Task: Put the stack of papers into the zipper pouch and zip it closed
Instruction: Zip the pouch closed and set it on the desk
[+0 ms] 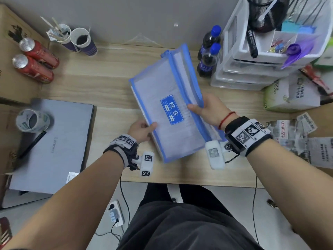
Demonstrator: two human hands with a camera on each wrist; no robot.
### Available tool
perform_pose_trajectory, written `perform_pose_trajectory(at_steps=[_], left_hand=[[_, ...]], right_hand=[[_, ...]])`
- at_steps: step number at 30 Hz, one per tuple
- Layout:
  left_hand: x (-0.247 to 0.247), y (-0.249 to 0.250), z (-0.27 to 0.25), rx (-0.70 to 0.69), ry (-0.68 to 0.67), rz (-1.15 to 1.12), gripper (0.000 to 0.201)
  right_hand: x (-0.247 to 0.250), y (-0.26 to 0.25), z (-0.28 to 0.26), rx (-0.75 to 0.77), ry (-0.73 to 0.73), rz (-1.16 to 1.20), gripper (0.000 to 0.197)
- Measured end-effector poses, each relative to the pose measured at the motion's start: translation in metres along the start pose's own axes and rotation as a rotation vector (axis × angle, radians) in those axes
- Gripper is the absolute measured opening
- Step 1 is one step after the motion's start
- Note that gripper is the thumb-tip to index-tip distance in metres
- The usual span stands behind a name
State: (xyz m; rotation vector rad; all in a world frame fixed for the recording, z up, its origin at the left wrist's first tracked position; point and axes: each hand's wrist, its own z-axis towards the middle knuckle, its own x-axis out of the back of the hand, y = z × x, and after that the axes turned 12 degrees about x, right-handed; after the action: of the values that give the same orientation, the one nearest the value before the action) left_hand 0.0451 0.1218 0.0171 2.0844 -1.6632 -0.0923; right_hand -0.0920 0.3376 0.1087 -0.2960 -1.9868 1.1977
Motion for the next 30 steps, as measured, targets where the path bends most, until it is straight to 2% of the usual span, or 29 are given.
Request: perform_pose_trajectory(at_steps=[1,4,5,7,9,14,17,22,27,29,30], left_hand=[[0.000,0.005,-0.002,-0.006,-0.010,-0.039,0.046],[0.005,0.022,-0.010,-0.191,0.123,-0.039,0.099],[0.010,0.029,-0.010,-0.273,0.177,-0.062,0.109],[0.022,0.044,-0.014,-0.410,0.245,-0.134,0.115],[0.030,0.057,-0.017,-0.501,0.292,-0.090,0.108],[0.033,0.071,-0.023,-0.528,0.174,0.053,0.046],[0.034,0.071,-0.026,-0.609,0.185,0.039,0.026],[0.046,0.061,-0.017,-0.613,0.211,0.099,0.018],[0.066,0.055,-0.015,-0.556,0.232,0.126,0.021],[0.070,0.053,-0.014,-0.514,0.235,0.145,0.015],[0.071,0.053,-0.015,-0.480,0.242,0.157,0.013]], right_hand=[[0.008,-0.010,0.002,0.062,0.001,-0.101,0.031],[0.027,-0.038,0.006,0.196,-0.046,-0.440,0.026],[0.031,-0.044,0.007,0.205,-0.071,-0.550,0.023],[0.033,-0.050,0.007,0.213,-0.093,-0.712,0.021],[0.029,-0.049,0.005,0.201,-0.118,-0.764,0.020],[0.025,-0.039,0.000,0.116,-0.171,-0.797,0.021],[0.034,-0.037,0.000,0.123,-0.119,-0.806,0.021],[0.051,-0.021,-0.002,-0.010,-0.165,-0.864,0.032],[0.089,0.001,-0.013,-0.166,-0.111,-0.747,0.025],[0.091,0.011,-0.017,-0.180,-0.092,-0.590,0.027],[0.088,0.015,-0.020,-0.188,-0.051,-0.400,0.025]])
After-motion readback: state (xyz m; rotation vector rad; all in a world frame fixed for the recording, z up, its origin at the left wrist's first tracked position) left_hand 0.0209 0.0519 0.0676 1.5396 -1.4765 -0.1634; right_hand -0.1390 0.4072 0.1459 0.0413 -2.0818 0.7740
